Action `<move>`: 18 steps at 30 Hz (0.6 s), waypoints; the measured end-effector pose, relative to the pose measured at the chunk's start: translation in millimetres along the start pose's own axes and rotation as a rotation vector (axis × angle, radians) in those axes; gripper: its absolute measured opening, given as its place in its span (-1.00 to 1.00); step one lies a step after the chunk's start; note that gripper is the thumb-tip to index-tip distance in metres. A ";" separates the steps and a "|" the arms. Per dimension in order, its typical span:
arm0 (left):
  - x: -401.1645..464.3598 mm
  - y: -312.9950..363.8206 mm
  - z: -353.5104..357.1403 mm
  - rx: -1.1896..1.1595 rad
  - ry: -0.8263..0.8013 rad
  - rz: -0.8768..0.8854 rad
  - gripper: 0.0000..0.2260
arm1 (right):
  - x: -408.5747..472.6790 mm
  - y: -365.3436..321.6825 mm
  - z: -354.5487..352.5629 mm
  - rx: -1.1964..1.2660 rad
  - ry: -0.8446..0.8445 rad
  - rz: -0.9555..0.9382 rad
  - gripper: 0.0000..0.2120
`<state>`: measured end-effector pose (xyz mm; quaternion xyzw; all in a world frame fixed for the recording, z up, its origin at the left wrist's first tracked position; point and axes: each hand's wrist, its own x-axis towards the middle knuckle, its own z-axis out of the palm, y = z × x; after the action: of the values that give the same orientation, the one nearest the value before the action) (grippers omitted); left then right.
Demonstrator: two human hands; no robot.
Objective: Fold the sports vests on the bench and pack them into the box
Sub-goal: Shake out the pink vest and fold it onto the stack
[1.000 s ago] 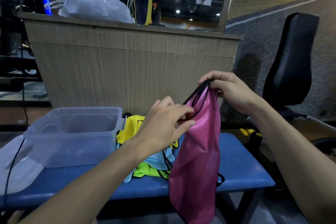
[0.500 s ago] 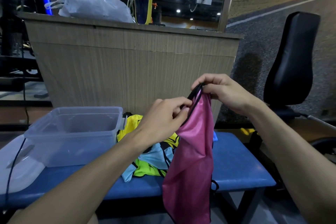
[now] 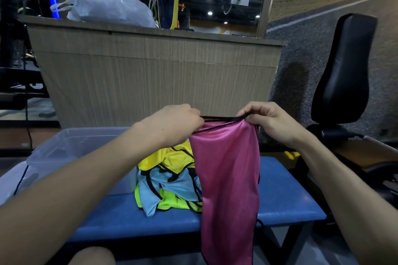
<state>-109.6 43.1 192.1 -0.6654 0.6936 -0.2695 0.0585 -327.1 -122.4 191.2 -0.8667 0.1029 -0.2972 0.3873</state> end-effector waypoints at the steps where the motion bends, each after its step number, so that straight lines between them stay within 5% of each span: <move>1: -0.3 1.8 -0.2 0.026 -0.011 -0.013 -0.89 | -0.4 2.9 2.0 -0.013 0.004 -0.002 -0.73; 7: 2.8 11.7 -2.2 0.110 -0.135 -0.138 -0.81 | -1.5 -0.6 17.5 -0.034 -0.039 -0.039 -0.72; 18: 4.1 10.2 1.8 0.111 -0.052 -0.118 -0.87 | -7.1 7.2 24.4 -0.005 -0.068 0.031 -0.72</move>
<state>-118.4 38.4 187.1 -0.7076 0.6355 -0.2931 0.0974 -317.9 -109.5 170.1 -0.8757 0.1036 -0.2611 0.3928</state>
